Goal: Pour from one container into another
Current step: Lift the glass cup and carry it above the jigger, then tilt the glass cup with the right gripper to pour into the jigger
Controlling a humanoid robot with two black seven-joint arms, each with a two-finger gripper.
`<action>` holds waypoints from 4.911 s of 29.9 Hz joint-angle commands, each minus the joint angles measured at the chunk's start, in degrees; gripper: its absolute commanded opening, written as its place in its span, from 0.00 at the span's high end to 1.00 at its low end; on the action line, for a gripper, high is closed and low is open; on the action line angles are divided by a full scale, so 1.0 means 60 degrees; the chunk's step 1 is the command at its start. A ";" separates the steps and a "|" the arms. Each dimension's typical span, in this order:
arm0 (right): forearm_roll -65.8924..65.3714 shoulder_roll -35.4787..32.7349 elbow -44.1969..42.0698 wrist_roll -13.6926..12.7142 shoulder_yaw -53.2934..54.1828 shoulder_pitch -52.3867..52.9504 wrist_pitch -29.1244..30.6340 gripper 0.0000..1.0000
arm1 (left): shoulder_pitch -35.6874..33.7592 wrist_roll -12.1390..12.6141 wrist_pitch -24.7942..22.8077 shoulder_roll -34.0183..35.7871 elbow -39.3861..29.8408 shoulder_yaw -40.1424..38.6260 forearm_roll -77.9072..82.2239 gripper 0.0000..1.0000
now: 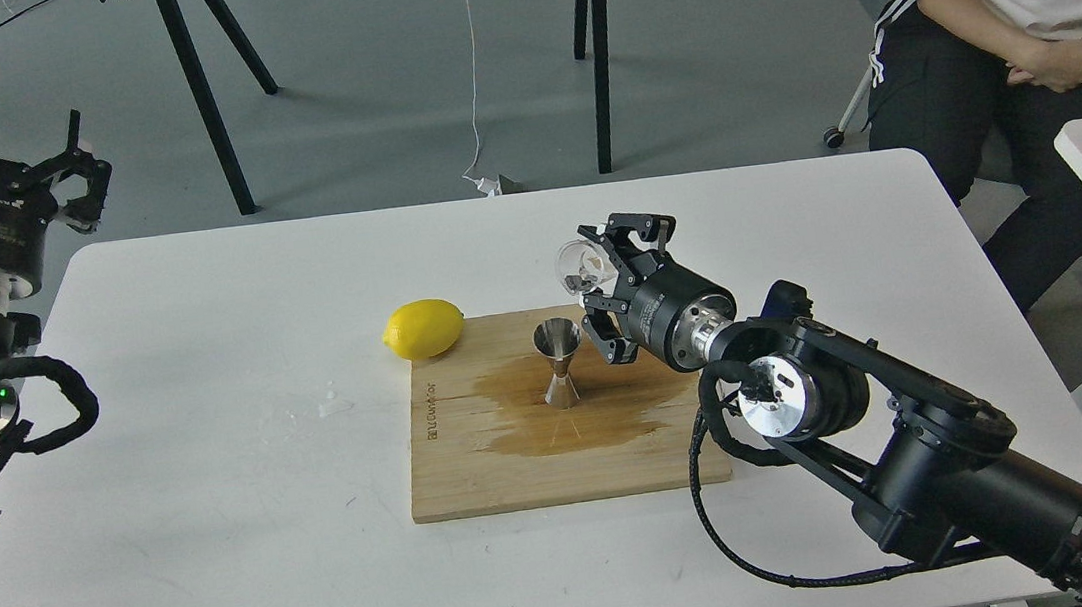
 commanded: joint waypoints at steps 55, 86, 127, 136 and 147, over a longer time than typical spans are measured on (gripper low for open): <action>-0.3339 0.0093 -0.0038 -0.0073 -0.1867 0.0542 -0.0737 0.78 | 0.0003 -0.0027 -0.0063 0.0048 0.0196 -0.0015 0.0000 0.00; -0.4202 -0.0009 -0.0082 -0.0220 -0.2042 0.0644 -0.0751 0.78 | 0.0017 -0.0027 -0.0048 0.0019 0.0210 -0.0015 0.0000 0.00; -0.5126 -0.0390 -0.0126 -0.0205 -0.3023 0.1303 -0.0942 0.78 | 0.0017 -0.0188 -0.0019 -0.0039 0.0210 -0.0029 0.0000 0.00; -0.5155 -0.0331 -0.0243 -0.0176 -0.3361 0.1596 -0.0956 0.78 | 0.0017 -0.0188 -0.0063 -0.0025 0.0210 -0.0029 0.0000 0.00; -0.5301 -0.0331 -0.0257 -0.0147 -0.4123 0.2065 -0.0956 0.78 | 0.0017 -0.0188 -0.0078 -0.0039 0.0269 -0.0029 0.0000 0.00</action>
